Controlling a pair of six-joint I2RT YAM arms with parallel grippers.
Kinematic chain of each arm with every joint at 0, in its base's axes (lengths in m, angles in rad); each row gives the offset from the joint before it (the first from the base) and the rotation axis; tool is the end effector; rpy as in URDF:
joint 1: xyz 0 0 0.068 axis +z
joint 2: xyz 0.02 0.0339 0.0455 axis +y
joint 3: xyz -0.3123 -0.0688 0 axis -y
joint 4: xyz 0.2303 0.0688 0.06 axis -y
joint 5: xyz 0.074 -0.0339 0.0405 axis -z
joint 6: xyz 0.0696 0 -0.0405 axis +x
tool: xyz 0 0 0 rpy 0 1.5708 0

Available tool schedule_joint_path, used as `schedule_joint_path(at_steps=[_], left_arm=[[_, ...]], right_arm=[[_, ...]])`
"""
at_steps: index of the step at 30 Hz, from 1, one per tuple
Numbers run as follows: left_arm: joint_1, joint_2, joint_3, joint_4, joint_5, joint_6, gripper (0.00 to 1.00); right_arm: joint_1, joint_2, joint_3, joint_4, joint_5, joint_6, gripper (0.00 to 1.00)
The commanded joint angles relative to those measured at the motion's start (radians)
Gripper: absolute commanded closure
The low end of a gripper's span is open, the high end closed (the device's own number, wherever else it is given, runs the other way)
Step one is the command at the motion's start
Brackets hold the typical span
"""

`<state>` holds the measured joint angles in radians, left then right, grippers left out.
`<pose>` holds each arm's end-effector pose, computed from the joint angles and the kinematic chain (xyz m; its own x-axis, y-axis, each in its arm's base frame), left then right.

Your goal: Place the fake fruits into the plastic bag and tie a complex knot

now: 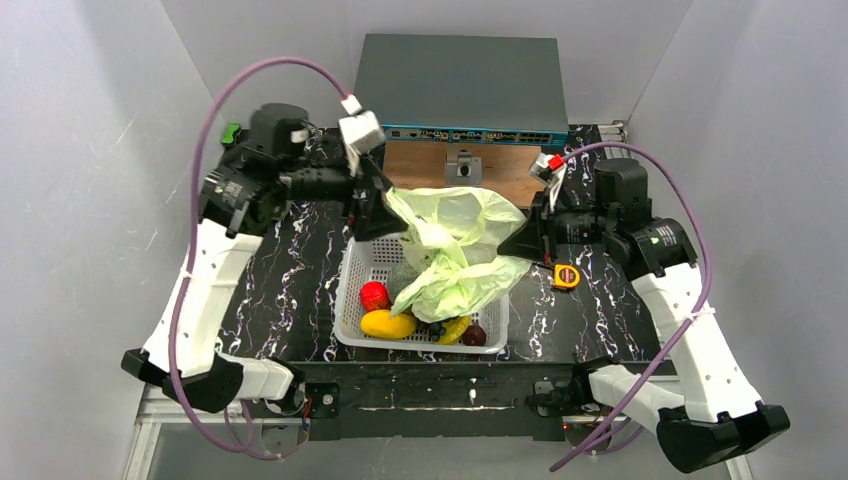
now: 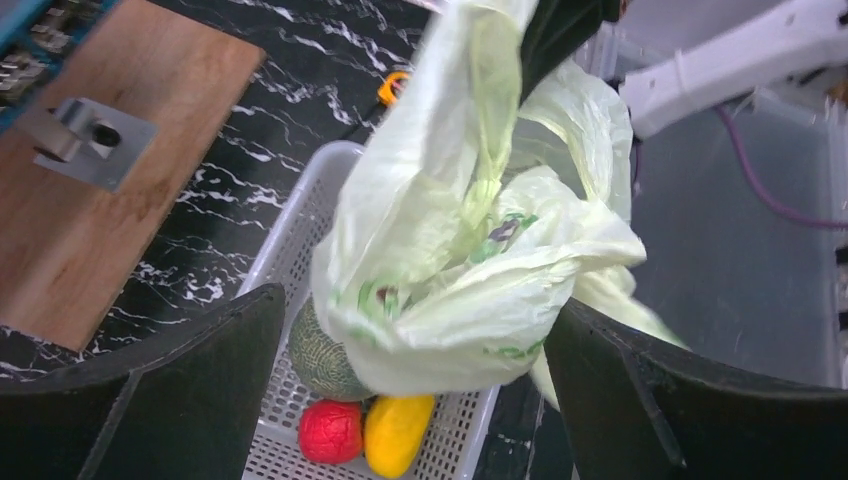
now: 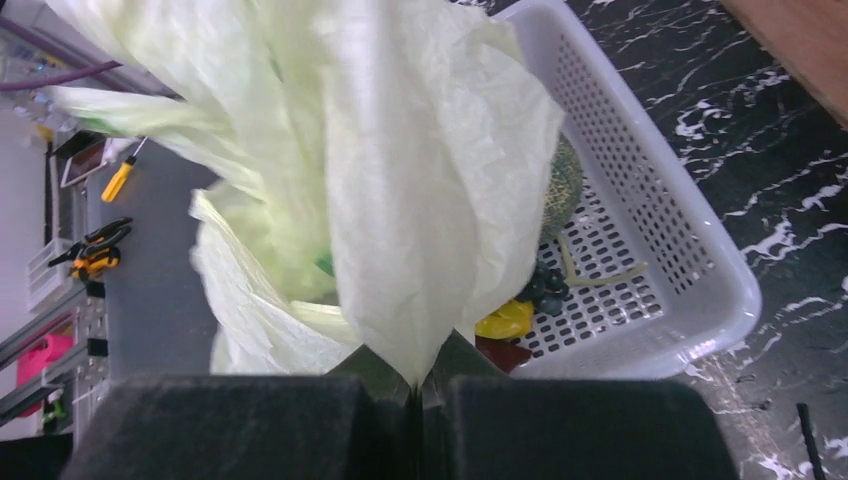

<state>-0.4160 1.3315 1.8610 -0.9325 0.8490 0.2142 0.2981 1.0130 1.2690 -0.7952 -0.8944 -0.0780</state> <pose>0.1845 -0.1386 0.5380 -0.1595 0.2240 -0.9614 0.9543 0.2842 -0.0921 0.1400 0.0998 0.4345 -0.4251 -0.1817 -0.8867 -0.8593 0.3889 0.3323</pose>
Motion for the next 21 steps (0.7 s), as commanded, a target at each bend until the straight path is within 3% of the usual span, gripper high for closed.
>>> schedule_joint_path(at_steps=[1, 8, 9, 12, 16, 18, 21], left_arm=[[-0.143, -0.049, -0.131, 0.118, -0.176, 0.032, 0.02], [-0.206, -0.072, -0.31, 0.234, -0.192, -0.054, 0.06], [-0.206, -0.08, -0.326, 0.241, -0.185, -0.067, 0.12], [-0.197, -0.101, -0.339, 0.218, -0.107, -0.072, 0.57], [-0.043, -0.175, -0.338, 0.195, 0.166, -0.11, 0.97], [0.067, -0.199, -0.317, 0.044, 0.258, -0.012, 1.0], [0.152, -0.201, -0.274, -0.256, 0.188, 0.32, 1.0]], right_arm=[[0.08, 0.013, 0.038, 0.068, 0.001, 0.045, 0.99], [0.108, 0.013, 0.051, 0.128, 0.032, 0.106, 0.99], [0.108, 0.011, 0.051, 0.13, 0.03, 0.106, 0.99], [0.107, 0.004, 0.056, 0.115, 0.043, 0.088, 0.99], [0.042, 0.01, 0.091, 0.007, 0.112, -0.007, 0.99], [-0.063, 0.03, 0.1, -0.017, 0.077, -0.032, 0.99], [-0.17, 0.077, 0.125, -0.031, -0.001, -0.037, 0.99]])
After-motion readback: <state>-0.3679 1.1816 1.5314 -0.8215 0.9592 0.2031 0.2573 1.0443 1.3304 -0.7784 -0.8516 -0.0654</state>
